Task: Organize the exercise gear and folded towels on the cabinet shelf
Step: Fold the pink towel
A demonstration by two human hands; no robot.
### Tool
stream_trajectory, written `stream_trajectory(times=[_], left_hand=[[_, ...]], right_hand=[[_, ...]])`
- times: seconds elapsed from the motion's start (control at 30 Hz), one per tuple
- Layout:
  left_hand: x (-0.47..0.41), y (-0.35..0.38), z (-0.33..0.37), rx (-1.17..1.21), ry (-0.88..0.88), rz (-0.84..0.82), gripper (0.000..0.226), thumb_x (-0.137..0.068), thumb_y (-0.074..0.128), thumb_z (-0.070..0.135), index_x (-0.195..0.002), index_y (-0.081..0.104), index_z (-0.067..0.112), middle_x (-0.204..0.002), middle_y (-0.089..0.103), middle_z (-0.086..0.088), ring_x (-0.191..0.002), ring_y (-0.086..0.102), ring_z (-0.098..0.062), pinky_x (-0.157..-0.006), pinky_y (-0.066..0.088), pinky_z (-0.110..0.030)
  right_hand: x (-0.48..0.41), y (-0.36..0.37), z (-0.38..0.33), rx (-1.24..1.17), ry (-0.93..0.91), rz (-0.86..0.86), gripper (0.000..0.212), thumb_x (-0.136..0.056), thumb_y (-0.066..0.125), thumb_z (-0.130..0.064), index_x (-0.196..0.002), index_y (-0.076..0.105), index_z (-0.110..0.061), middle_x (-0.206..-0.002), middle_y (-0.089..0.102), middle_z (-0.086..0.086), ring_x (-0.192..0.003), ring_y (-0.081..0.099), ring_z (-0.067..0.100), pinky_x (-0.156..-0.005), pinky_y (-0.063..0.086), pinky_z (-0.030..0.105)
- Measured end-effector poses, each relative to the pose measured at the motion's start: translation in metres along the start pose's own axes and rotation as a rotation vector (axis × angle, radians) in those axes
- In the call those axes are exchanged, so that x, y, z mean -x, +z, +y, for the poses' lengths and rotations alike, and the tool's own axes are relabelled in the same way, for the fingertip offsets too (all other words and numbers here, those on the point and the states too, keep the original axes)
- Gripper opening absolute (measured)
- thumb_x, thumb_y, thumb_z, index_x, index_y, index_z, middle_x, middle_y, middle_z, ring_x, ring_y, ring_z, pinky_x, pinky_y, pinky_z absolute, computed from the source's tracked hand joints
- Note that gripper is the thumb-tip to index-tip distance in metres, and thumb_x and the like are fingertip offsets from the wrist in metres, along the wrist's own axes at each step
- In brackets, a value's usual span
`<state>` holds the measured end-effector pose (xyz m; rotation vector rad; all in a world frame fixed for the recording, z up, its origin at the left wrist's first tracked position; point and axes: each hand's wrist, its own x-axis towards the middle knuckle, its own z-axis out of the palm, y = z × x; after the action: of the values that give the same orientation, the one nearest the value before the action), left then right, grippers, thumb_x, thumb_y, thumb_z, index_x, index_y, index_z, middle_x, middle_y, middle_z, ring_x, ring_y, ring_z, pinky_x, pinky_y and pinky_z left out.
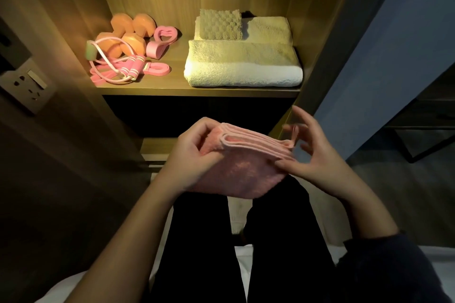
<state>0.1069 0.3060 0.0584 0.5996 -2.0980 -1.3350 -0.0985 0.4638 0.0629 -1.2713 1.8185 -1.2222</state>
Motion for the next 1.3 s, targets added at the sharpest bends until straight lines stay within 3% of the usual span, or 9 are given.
stream_trajectory(times=[0.1, 0.2, 0.3, 0.37, 0.47, 0.7, 0.87, 1.13, 1.3], left_hand=[[-0.004, 0.006, 0.012, -0.124, 0.088, -0.061, 0.033, -0.076, 0.074, -0.006, -0.103, 0.063, 0.009, -0.096, 0.066, -0.001, -0.090, 0.062, -0.009, -0.080, 0.052, -0.030], [-0.007, 0.011, 0.019, -0.159, 0.189, -0.113, 0.034, -0.075, 0.076, -0.003, -0.104, 0.061, 0.008, -0.097, 0.064, 0.002, -0.090, 0.062, -0.010, -0.079, 0.052, -0.030], [-0.004, 0.012, 0.017, -0.090, 0.171, -0.101, 0.052, -0.074, 0.074, 0.003, -0.116, 0.050, 0.022, -0.109, 0.059, 0.004, -0.104, 0.060, -0.009, -0.090, 0.049, -0.026], [0.002, 0.007, 0.007, -0.095, 0.151, -0.101, 0.056, -0.075, 0.076, 0.017, -0.116, 0.042, 0.034, -0.117, 0.054, 0.006, -0.112, 0.057, -0.009, -0.095, 0.050, -0.028], [0.012, -0.008, -0.011, -0.262, 0.178, -0.145, 0.044, -0.078, 0.071, 0.042, -0.114, 0.049, 0.029, -0.120, 0.051, 0.007, -0.115, 0.052, -0.007, -0.094, 0.052, -0.033], [0.011, -0.028, -0.023, -0.415, 0.111, -0.343, 0.039, -0.078, 0.064, 0.058, -0.102, 0.069, 0.028, -0.124, 0.046, 0.015, -0.119, 0.045, 0.000, -0.096, 0.048, -0.034], [-0.004, -0.050, -0.015, -0.561, 0.045, -0.445, 0.042, -0.075, 0.055, 0.068, -0.089, 0.074, 0.033, -0.120, 0.052, 0.012, -0.111, 0.051, -0.003, -0.091, 0.051, -0.040], [-0.004, -0.047, 0.009, -0.276, 0.300, -0.259, 0.025, -0.080, 0.070, 0.045, -0.083, 0.076, 0.021, -0.120, 0.056, 0.008, -0.112, 0.053, -0.014, -0.091, 0.046, -0.022], [-0.014, -0.055, 0.008, -0.060, 0.050, -0.448, 0.026, -0.081, 0.065, 0.048, -0.077, 0.069, 0.023, -0.087, 0.065, 0.002, -0.081, 0.064, -0.014, -0.071, 0.053, -0.031]], right_hand=[[-0.002, 0.006, -0.021, 0.269, -0.120, -0.098, 0.098, -0.068, 0.072, -0.056, -0.150, 0.022, -0.039, -0.157, 0.028, -0.014, -0.146, 0.019, 0.000, -0.121, 0.019, 0.030], [-0.012, 0.016, -0.034, 0.427, -0.131, -0.165, 0.074, -0.076, 0.076, -0.045, -0.140, 0.042, -0.032, -0.130, 0.054, -0.021, -0.124, 0.046, -0.002, -0.119, 0.016, 0.052], [-0.018, 0.024, -0.031, 0.460, -0.205, -0.141, 0.018, -0.083, 0.072, -0.018, -0.098, 0.063, -0.017, -0.085, 0.061, -0.014, -0.086, 0.057, 0.002, -0.115, 0.025, 0.047], [-0.016, 0.024, -0.025, 0.340, -0.220, -0.089, 0.009, -0.084, 0.069, -0.018, -0.090, 0.062, -0.016, -0.079, 0.060, -0.009, -0.078, 0.057, 0.003, -0.092, 0.041, 0.031], [-0.013, 0.018, -0.016, 0.121, -0.204, 0.010, 0.013, -0.084, 0.066, -0.032, -0.092, 0.061, -0.022, -0.085, 0.063, -0.010, -0.078, 0.058, 0.003, -0.067, 0.044, 0.020], [-0.018, 0.015, -0.002, -0.018, -0.202, 0.020, 0.010, -0.088, 0.062, -0.043, -0.094, 0.059, -0.035, -0.088, 0.061, -0.018, -0.082, 0.057, -0.001, -0.068, 0.044, 0.014], [-0.023, 0.012, 0.013, 0.006, -0.149, 0.135, 0.017, -0.095, 0.060, -0.033, -0.091, 0.058, -0.016, -0.081, 0.058, -0.012, -0.076, 0.055, 0.003, -0.065, 0.043, 0.021], [-0.029, 0.021, 0.026, -0.160, 0.088, 0.034, 0.016, -0.099, 0.050, -0.039, -0.107, 0.064, -0.042, -0.101, 0.067, -0.019, -0.096, 0.063, 0.002, -0.081, 0.047, 0.028], [-0.033, 0.019, 0.021, -0.212, 0.111, 0.064, 0.034, -0.093, 0.047, -0.045, -0.114, 0.065, -0.025, -0.103, 0.068, -0.006, -0.092, 0.065, 0.009, -0.079, 0.050, 0.027]])
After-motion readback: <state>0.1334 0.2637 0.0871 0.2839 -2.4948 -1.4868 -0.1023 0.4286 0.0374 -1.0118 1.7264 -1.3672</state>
